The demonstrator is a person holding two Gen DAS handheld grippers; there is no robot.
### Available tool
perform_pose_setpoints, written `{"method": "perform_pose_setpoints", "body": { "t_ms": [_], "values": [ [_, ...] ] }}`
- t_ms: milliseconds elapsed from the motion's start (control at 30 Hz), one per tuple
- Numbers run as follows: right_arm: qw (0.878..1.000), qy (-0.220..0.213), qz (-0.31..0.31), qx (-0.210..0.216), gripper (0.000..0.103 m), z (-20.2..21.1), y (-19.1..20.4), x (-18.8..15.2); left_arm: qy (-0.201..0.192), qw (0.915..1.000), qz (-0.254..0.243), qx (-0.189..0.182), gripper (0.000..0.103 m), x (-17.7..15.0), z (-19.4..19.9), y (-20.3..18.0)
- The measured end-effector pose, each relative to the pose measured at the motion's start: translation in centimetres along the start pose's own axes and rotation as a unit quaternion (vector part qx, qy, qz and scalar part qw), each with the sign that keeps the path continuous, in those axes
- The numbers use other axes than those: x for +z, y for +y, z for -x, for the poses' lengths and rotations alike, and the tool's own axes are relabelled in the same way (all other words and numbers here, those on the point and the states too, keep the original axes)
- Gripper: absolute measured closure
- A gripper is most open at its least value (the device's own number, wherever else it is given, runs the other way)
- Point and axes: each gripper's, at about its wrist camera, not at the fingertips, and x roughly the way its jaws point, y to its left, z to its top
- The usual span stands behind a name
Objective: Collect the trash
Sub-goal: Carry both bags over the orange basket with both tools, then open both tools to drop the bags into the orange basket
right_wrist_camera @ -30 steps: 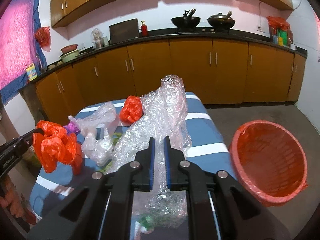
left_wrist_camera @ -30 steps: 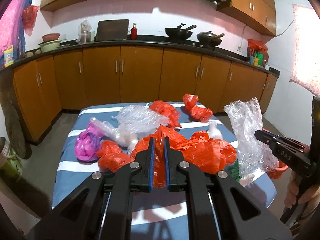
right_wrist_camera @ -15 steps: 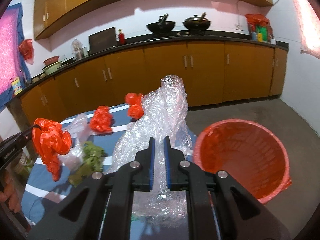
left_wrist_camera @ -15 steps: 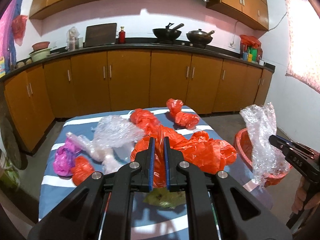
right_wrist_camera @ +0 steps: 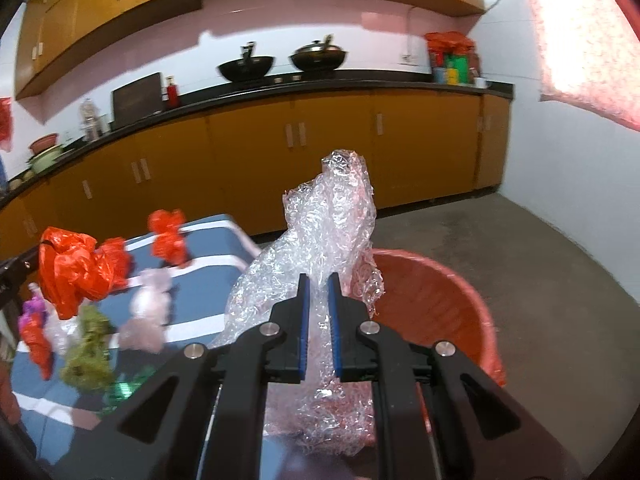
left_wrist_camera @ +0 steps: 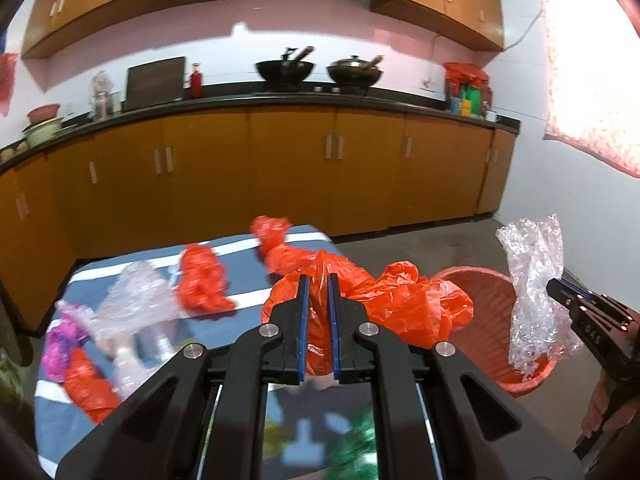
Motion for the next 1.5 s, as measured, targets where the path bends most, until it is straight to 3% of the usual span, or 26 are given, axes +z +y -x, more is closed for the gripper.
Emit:
{"method": "perform_pose_setpoints", "body": {
  "t_ms": [333,833,1067,1300,1500],
  "values": [
    [0.998,-0.008,-0.01,-0.057,0.093,-1.9,-4.8,-0.9,0.009,0.9982,-0.031,-0.051,0.094,0.7,-3.8,-7.0],
    [0.998,0.009,-0.019,-0.065,0.092,-5.4,-8.4,-1.7,0.049,0.9931,-0.065,-0.084,0.094,-1.0,-9.4,-13.0],
    [0.998,0.017,-0.034,-0.056,0.088,-6.2,-9.4,-1.9,0.069,0.9895,-0.073,-0.104,0.094,-1.6,-10.8,-14.7],
    [0.998,0.02,-0.046,-0.046,0.077,-6.1,-10.2,-2.2,0.08,0.9879,-0.071,-0.113,0.075,-2.1,-11.4,-15.0],
    [0.998,0.014,-0.045,-0.049,0.075,-5.3,-10.0,-2.1,0.076,0.9894,-0.06,-0.109,0.074,-1.7,-10.9,-13.9]
  ]
}}
